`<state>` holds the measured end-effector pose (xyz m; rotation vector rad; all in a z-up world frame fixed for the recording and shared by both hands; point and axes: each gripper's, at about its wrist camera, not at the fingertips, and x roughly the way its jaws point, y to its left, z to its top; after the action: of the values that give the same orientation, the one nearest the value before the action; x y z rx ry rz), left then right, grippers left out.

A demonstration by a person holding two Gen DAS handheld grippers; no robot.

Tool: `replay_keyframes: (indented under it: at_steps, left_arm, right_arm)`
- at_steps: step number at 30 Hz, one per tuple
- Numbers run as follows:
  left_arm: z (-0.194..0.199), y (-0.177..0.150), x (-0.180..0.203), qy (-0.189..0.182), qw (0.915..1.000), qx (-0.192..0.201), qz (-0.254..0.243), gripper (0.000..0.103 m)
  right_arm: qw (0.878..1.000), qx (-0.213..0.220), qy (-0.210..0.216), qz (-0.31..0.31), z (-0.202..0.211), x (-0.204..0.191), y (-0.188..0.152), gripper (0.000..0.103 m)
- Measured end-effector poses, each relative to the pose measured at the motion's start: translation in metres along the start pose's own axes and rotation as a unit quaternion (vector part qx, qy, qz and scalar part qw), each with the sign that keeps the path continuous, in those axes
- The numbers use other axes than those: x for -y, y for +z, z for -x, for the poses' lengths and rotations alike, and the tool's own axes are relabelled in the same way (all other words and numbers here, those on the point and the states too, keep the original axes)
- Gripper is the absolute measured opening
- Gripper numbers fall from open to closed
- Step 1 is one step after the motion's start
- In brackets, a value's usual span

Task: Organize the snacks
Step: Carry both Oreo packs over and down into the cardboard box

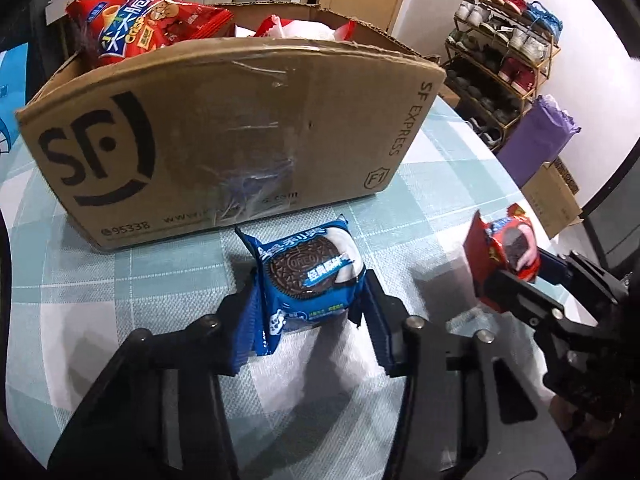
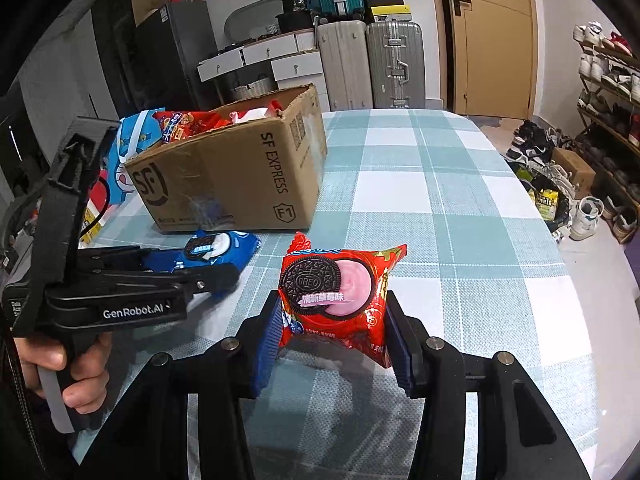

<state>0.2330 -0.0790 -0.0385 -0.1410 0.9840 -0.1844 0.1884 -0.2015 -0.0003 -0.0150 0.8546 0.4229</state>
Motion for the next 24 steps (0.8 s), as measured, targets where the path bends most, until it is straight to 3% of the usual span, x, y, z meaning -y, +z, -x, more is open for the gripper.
replay_keyframes:
  at_steps: [8, 15, 24]
  left_arm:
    - [0.020, -0.013, -0.005, -0.002, 0.9998, 0.021, -0.001, 0.044]
    - [0.064, -0.017, -0.017, -0.005, 0.9979, 0.064, 0.008, 0.044]
    - [0.132, -0.012, -0.042, 0.017, 0.9923, 0.120, 0.022, 0.044]
  right_arm:
    - [1.000, 0.000, 0.012, 0.009, -0.003, -0.010, 0.000, 0.048]
    - [0.999, 0.007, 0.031, 0.013, 0.001, -0.020, 0.004, 0.048]
    - [0.997, 0.032, 0.059, 0.027, 0.014, -0.038, 0.018, 0.048]
